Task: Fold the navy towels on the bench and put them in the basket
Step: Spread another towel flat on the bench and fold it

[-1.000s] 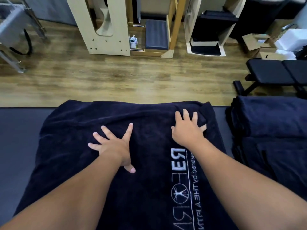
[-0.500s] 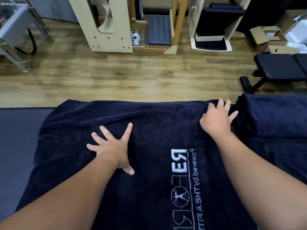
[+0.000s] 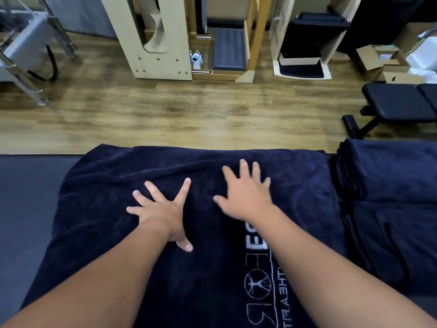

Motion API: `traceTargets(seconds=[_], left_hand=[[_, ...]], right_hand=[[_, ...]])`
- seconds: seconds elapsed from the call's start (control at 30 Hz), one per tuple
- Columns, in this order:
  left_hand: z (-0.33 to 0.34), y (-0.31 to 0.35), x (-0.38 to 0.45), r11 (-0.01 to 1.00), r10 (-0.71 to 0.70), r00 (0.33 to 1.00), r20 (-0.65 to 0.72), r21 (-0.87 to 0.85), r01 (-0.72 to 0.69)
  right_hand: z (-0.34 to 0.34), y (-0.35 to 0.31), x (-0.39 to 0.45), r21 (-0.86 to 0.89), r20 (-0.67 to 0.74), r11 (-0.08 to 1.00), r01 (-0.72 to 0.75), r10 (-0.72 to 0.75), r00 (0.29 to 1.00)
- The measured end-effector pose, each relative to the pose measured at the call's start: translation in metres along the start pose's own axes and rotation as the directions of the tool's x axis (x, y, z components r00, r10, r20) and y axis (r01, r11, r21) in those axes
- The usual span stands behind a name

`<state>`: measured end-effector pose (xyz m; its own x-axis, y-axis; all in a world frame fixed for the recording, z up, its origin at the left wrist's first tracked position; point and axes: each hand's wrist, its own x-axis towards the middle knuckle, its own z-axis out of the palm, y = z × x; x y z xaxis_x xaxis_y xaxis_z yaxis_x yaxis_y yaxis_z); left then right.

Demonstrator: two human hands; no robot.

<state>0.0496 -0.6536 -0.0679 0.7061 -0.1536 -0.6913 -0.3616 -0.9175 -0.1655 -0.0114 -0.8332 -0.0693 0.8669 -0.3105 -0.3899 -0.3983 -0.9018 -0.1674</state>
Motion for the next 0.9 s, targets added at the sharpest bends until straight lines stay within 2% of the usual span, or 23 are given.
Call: traceTargets(seconds=[0.1, 0.17, 0.27, 0.3, 0.37, 0.43, 0.47, 0.5, 0.57, 0.63, 0.7, 0.73, 0.77, 0.83, 0.87, 0.9], left_hand=[[-0.001, -0.005, -0.002, 0.999, 0.032, 0.999, -0.006, 0.022, -0.032], [0.000, -0.010, -0.005, 0.995, 0.087, 0.996, -0.031, 0.050, -0.085], [-0.008, -0.043, -0.007, 0.975, 0.222, 0.956, -0.192, 0.059, -0.215], [-0.015, -0.062, -0.001, 0.966, 0.238, 0.925, -0.298, -0.026, -0.257], [-0.030, -0.109, 0.023, 0.917, 0.126, 0.861, -0.493, -0.273, -0.290], [-0.045, -0.157, 0.052, 0.904, -0.083, 0.782, -0.618, -0.378, -0.202], [-0.051, -0.177, 0.066, 0.905, -0.175, 0.765, -0.620, -0.407, -0.122], [-0.055, -0.191, 0.078, 0.895, -0.263, 0.776, -0.573, -0.446, -0.026], [-0.061, -0.209, 0.095, 0.834, -0.378, 0.836, -0.398, -0.538, 0.121], [-0.059, -0.213, 0.107, 0.794, -0.394, 0.869, -0.300, -0.587, 0.158], [-0.057, -0.212, 0.118, 0.780, -0.359, 0.874, -0.326, -0.619, 0.090], [-0.060, -0.213, 0.121, 0.746, -0.358, 0.865, -0.353, -0.665, 0.037], [-0.066, -0.216, 0.123, 0.659, -0.383, 0.844, -0.375, -0.751, -0.035], [-0.086, -0.225, 0.130, 0.397, -0.463, 0.782, -0.417, -0.887, -0.237], [-0.094, -0.230, 0.133, 0.303, -0.489, 0.761, -0.426, -0.901, -0.310], [-0.100, -0.234, 0.134, 0.273, -0.484, 0.763, -0.429, -0.902, -0.335]], right_hand=[[0.007, -0.040, 0.004, 0.009, 0.092, 0.999, 0.043, -0.044, 0.995], [0.006, -0.050, 0.009, 0.051, 0.139, 0.998, -0.037, 0.030, 0.990], [0.002, -0.067, 0.017, 0.021, 0.205, 0.991, -0.130, 0.123, 0.971], [0.001, -0.074, 0.020, 0.004, 0.222, 0.988, -0.153, 0.148, 0.964], [-0.001, -0.087, 0.025, -0.008, 0.252, 0.980, -0.200, 0.195, 0.948], [-0.001, -0.093, 0.029, -0.017, 0.267, 0.973, -0.230, 0.227, 0.937], [-0.001, -0.094, 0.029, -0.027, 0.268, 0.970, -0.243, 0.241, 0.933], [-0.001, -0.094, 0.030, -0.045, 0.264, 0.967, -0.251, 0.254, 0.930], [-0.001, -0.098, 0.032, -0.099, 0.262, 0.960, -0.260, 0.278, 0.924], [-0.003, -0.104, 0.035, -0.147, 0.266, 0.952, -0.268, 0.299, 0.917], [-0.004, -0.108, 0.037, -0.182, 0.261, 0.946, -0.269, 0.310, 0.914], [-0.004, -0.109, 0.038, -0.190, 0.257, 0.945, -0.266, 0.310, 0.916], [-0.004, -0.109, 0.038, -0.192, 0.251, 0.946, -0.261, 0.305, 0.919], [-0.005, -0.109, 0.037, -0.192, 0.245, 0.953, -0.234, 0.278, 0.929], [-0.006, -0.110, 0.037, -0.195, 0.244, 0.955, -0.222, 0.266, 0.933], [-0.007, -0.111, 0.037, -0.199, 0.246, 0.956, -0.216, 0.262, 0.933]])
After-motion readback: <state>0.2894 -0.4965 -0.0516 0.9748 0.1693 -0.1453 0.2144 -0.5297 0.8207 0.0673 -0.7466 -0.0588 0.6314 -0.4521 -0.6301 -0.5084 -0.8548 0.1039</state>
